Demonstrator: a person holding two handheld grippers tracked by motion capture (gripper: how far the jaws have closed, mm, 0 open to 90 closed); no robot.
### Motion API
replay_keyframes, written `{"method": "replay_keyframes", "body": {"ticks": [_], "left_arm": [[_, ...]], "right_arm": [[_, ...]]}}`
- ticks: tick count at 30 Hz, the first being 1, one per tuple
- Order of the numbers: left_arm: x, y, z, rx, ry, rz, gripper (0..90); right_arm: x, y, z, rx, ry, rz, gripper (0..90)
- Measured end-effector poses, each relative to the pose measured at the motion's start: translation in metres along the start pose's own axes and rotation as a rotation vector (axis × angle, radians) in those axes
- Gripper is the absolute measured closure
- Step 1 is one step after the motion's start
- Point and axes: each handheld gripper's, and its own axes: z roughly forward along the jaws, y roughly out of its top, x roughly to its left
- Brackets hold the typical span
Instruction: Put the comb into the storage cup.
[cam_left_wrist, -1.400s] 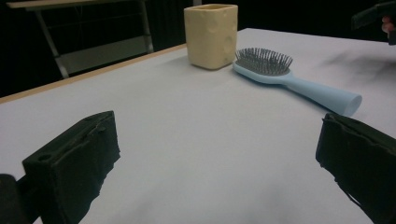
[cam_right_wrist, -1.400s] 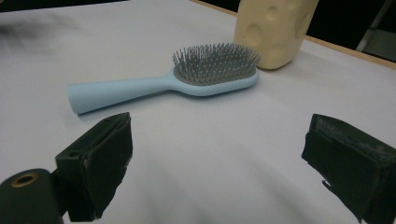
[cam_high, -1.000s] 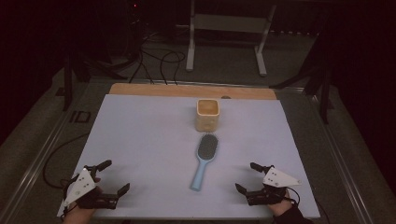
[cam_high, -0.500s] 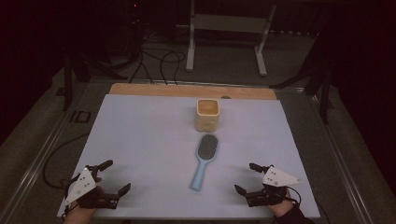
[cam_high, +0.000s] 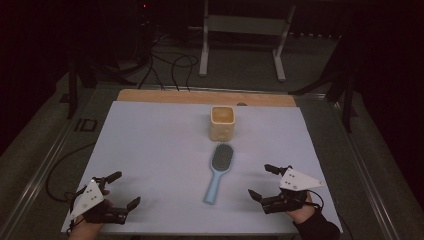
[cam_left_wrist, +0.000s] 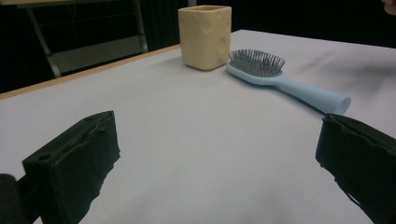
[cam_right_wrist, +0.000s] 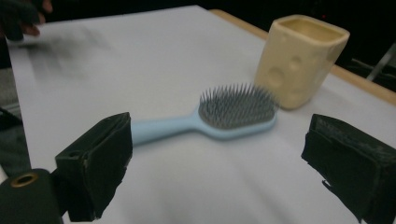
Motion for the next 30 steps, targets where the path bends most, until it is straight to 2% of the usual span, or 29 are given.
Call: {"method": "replay_keyframes", "body": {"ticks": [5, 13, 22, 30], "left_arm": [[0.000, 0.000, 0.000, 0.005, -0.006, 0.001, 0.0], [0.000, 0.000, 0.001, 0.004, -0.009, 0.001, 0.0], [0.000, 0.000, 0.001, 0.000, -0.012, -0.006, 0.0], [0.000, 0.000, 0.001, -0.002, -0.018, -0.003, 0.0]], "right_arm": [[-0.003, 0.017, 0.003, -0.012, 0.006, -0.017, 8.1], [0.000, 0.036, 0.013, -0.011, 0.054, -0.062, 8.2], [0.009, 0.056, 0.036, -0.015, 0.118, -0.107, 8.1], [0.019, 0.063, 0.060, -0.016, 0.176, -0.115, 8.1]]}}
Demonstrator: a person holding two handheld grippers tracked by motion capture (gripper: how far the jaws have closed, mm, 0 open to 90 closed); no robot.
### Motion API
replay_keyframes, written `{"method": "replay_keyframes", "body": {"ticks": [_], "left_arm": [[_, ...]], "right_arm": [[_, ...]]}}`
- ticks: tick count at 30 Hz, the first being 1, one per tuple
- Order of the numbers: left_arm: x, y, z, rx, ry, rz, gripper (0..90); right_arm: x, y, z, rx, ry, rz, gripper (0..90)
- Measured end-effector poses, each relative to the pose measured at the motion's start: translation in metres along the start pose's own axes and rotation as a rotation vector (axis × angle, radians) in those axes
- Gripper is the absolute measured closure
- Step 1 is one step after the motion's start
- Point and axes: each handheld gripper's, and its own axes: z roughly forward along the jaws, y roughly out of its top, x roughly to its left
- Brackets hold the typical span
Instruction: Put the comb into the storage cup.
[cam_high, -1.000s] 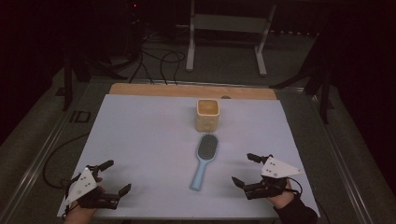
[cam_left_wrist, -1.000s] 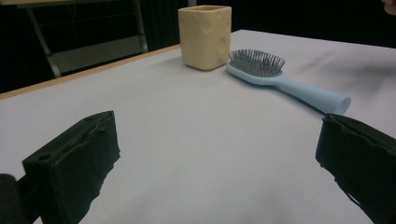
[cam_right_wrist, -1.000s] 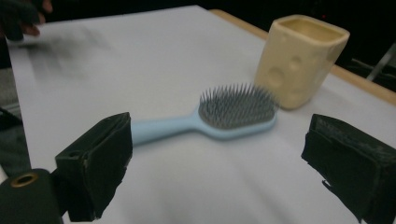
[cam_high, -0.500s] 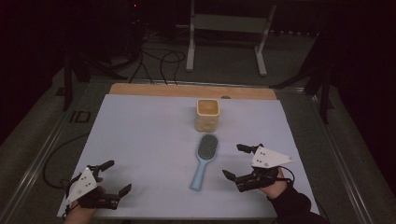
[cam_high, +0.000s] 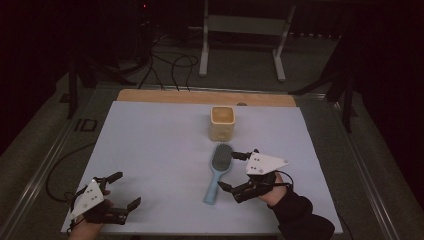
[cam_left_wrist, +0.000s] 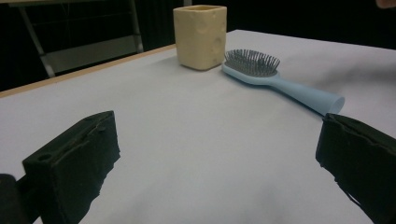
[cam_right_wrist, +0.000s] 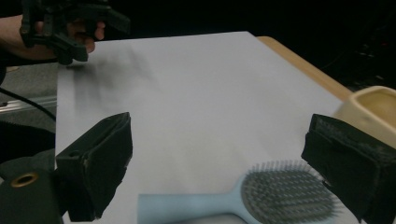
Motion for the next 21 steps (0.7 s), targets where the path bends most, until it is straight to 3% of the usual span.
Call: {"method": "replay_keyframes", "body": {"ticks": [9, 10, 21], "left_arm": [[0.000, 0.000, 0.000, -0.001, -0.003, 0.003, 0.0], [-0.001, 0.000, 0.000, -0.002, -0.002, 0.003, 0.0], [-0.001, 0.000, -0.001, 0.000, 0.002, 0.005, 0.0]], "right_arm": [[0.009, 0.000, 0.021, 0.015, 0.051, -0.010, 8.1], [0.013, -0.002, 0.029, 0.033, 0.077, -0.019, 8.1], [0.023, -0.017, 0.059, 0.096, 0.150, -0.008, 8.2]]}}
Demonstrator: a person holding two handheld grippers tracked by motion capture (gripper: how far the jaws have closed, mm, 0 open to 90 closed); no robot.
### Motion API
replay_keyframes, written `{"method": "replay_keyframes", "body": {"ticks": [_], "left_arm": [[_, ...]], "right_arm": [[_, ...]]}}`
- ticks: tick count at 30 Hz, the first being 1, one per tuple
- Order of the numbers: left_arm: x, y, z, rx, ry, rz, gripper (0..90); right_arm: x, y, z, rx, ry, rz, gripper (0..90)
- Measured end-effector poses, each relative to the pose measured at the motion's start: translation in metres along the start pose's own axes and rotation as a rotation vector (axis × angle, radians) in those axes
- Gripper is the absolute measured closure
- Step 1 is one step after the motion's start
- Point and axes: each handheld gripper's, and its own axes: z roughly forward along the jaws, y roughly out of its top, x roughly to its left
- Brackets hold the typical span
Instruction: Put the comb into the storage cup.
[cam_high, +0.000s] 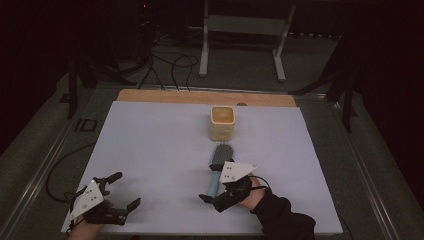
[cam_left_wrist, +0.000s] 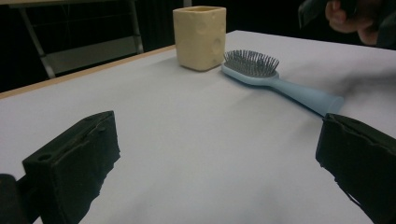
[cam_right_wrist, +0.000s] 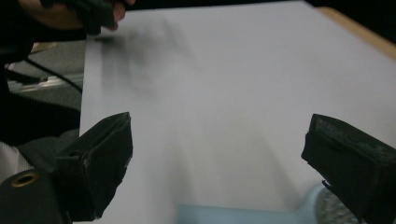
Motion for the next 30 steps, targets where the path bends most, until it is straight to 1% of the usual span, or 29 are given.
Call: {"method": "replay_keyframes", "body": {"ticks": [1, 2, 4, 8, 9, 13, 14, 16, 19, 20, 22, 23, 24, 25, 26, 29, 30], "left_arm": [[0.000, 0.000, 0.000, 0.000, -0.002, 0.000, 0.0], [0.000, 0.000, 0.000, 0.001, -0.002, 0.000, 0.0], [0.000, 0.000, 0.000, 0.001, -0.001, 0.000, 0.0], [0.000, -0.001, 0.000, -0.001, -0.003, 0.000, 0.0], [0.000, -0.001, 0.000, -0.003, -0.004, 0.000, 0.0], [0.000, -0.001, 0.001, -0.001, -0.005, -0.003, 0.0], [0.000, -0.001, 0.001, 0.001, -0.005, -0.002, 0.0], [0.000, -0.001, 0.001, 0.000, -0.005, -0.001, 0.0], [0.000, -0.001, 0.001, -0.002, -0.006, -0.002, 0.0], [0.000, -0.001, 0.001, -0.003, -0.006, -0.003, 0.0], [0.000, -0.001, 0.001, -0.002, -0.008, -0.003, 0.0], [0.000, -0.001, 0.001, -0.002, -0.008, -0.003, 0.0], [0.000, -0.002, 0.001, 0.000, -0.010, -0.004, 0.0], [0.000, -0.002, 0.001, 0.000, -0.010, -0.004, 0.0], [0.000, -0.002, 0.001, 0.000, -0.010, -0.005, 0.0], [0.000, -0.002, 0.001, 0.001, -0.010, -0.005, 0.0], [0.000, -0.002, 0.001, 0.001, -0.010, -0.005, 0.0]], "right_arm": [[0.000, -0.002, 0.005, 0.010, 0.017, 0.006, 8.9], [-0.001, -0.004, 0.008, 0.016, 0.024, 0.006, 8.9], [-0.001, -0.006, 0.012, 0.027, 0.032, 0.020, 8.9], [-0.002, -0.009, 0.019, 0.045, 0.036, 0.028, 8.9], [-0.003, -0.011, 0.023, 0.056, 0.031, 0.025, 12.1], [-0.004, -0.013, 0.028, 0.075, 0.031, 0.030, 13.9], [-0.004, -0.014, 0.031, 0.095, 0.035, 0.027, 17.1], [-0.004, -0.015, 0.033, 0.101, 0.038, 0.025, 18.5], [-0.004, -0.016, 0.036, 0.122, 0.036, 0.012, 30.8], [-0.004, -0.016, 0.037, 0.128, 0.032, 0.011, 36.4], [-0.003, -0.017, 0.038, 0.149, 0.010, 0.000, 51.2], [-0.003, -0.017, 0.038, 0.149, 0.010, 0.000, 51.2], [-0.003, -0.018, 0.039, 0.155, 0.002, 0.003, 58.8], [-0.003, -0.018, 0.039, 0.155, 0.002, 0.003, 58.8], [-0.003, -0.019, 0.039, 0.162, -0.001, 0.005, 66.7], [-0.003, -0.019, 0.040, 0.181, 0.006, -0.009, 78.0], [-0.003, -0.019, 0.040, 0.181, 0.006, -0.009, 78.0]]}}
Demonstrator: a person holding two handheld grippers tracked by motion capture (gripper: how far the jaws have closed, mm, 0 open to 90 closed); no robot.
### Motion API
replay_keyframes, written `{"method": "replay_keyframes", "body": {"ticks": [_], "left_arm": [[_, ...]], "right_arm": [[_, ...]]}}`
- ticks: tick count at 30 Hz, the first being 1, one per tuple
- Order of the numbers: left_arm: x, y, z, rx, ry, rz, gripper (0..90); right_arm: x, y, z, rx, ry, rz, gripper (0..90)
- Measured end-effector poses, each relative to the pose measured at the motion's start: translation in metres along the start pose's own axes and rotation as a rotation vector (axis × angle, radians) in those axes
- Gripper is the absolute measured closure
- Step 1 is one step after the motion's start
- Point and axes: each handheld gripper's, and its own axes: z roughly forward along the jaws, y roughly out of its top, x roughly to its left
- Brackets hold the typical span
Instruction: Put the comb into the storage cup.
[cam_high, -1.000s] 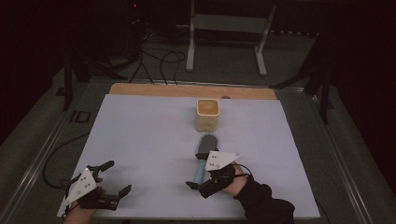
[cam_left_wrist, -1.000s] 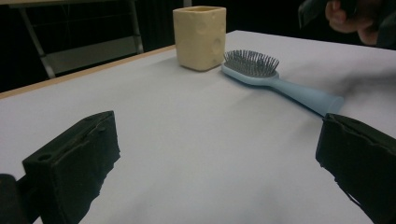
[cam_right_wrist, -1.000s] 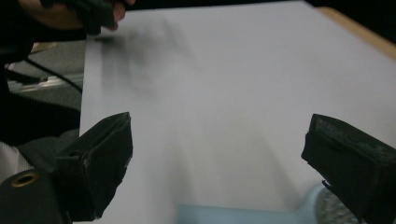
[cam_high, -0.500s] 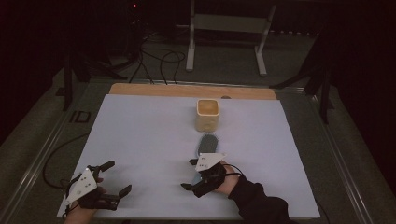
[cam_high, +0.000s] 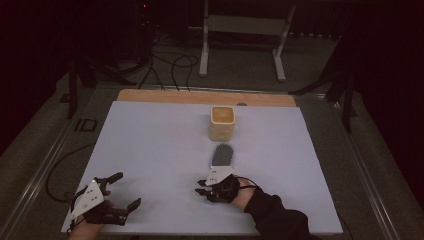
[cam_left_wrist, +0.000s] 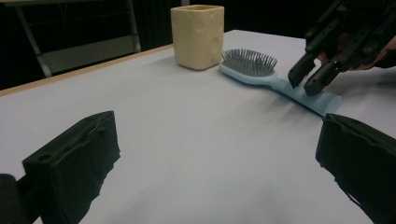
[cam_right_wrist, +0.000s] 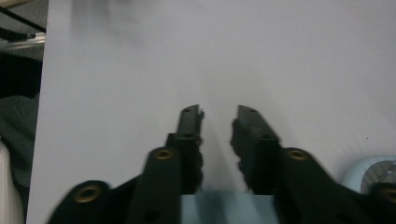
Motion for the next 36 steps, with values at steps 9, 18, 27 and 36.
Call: {"method": "replay_keyframes", "body": {"ticks": [9, 18, 27, 36], "left_arm": [[0.000, 0.000, 0.000, 0.003, -0.003, 0.000, 0.0], [0.000, 0.000, 0.000, 0.004, -0.005, -0.001, 0.0], [0.000, 0.000, 0.000, 0.001, -0.004, -0.001, 0.0], [0.001, 0.000, 0.000, 0.004, 0.000, -0.001, 0.0]], "right_arm": [[0.004, -0.001, 0.002, 0.070, 0.034, -0.017, 90.0], [0.006, -0.007, 0.001, 0.102, 0.047, -0.014, 90.0], [0.007, -0.016, -0.009, 0.113, 0.046, 0.010, 90.0], [0.006, -0.031, -0.025, 0.136, 0.021, 0.028, 90.0]]}}
